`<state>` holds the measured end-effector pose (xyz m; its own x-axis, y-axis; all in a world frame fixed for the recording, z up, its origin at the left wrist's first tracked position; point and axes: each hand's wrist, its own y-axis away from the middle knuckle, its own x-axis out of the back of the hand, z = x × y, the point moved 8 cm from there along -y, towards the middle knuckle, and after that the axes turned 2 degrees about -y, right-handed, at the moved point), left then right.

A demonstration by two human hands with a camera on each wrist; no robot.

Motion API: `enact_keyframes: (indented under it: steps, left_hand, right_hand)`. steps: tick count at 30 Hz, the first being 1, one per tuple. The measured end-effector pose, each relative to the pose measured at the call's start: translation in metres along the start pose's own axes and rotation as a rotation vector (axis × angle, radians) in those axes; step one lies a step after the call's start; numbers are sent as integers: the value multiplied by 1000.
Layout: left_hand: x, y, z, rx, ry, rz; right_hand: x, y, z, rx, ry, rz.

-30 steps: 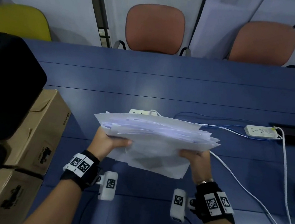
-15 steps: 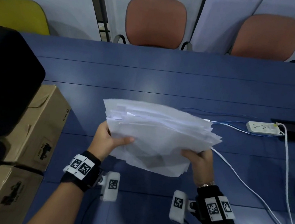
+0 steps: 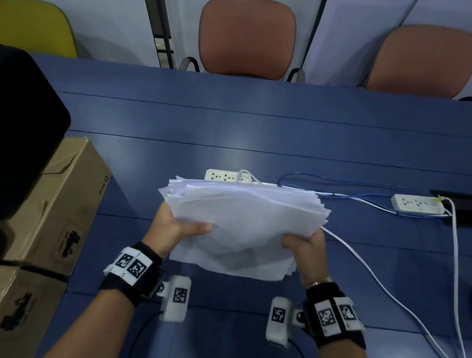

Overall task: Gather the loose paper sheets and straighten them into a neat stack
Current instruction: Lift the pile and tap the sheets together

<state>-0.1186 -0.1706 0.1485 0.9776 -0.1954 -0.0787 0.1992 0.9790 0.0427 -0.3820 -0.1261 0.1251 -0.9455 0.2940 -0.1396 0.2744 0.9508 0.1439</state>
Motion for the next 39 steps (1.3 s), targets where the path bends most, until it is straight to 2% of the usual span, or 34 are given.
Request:
enact_keyframes:
  steps: [6, 12, 18, 23, 26, 30, 34, 36, 39]
  left_hand:
    - [3, 2, 2, -61, 75, 30]
    - [12, 4, -63, 186, -61, 54]
    - [9, 3, -64, 149, 81, 117]
    - [14, 4, -83, 237, 41, 172]
    - [2, 2, -75, 216, 59, 149]
    - [17, 1, -79, 192, 109, 193]
    - [13, 4, -79, 219, 27, 182]
    - [3, 4, -71, 194, 14, 157]
    - [3, 1, -46, 102, 45, 164]
  right_hand:
    - [5, 5, -13, 145, -126, 54]
    - [-1, 2, 37, -103, 60, -40]
    - [5, 6, 28, 2, -160, 72]
    - [6, 2, 52, -126, -10, 40]
    - [-9, 5, 49, -102, -56, 36]
    - [5, 10, 39, -7, -161, 119]
    - [1, 6, 49, -86, -32, 46]
    - [-5, 6, 45, -84, -10, 48]
    - [-6, 9, 21, 14, -68, 60]
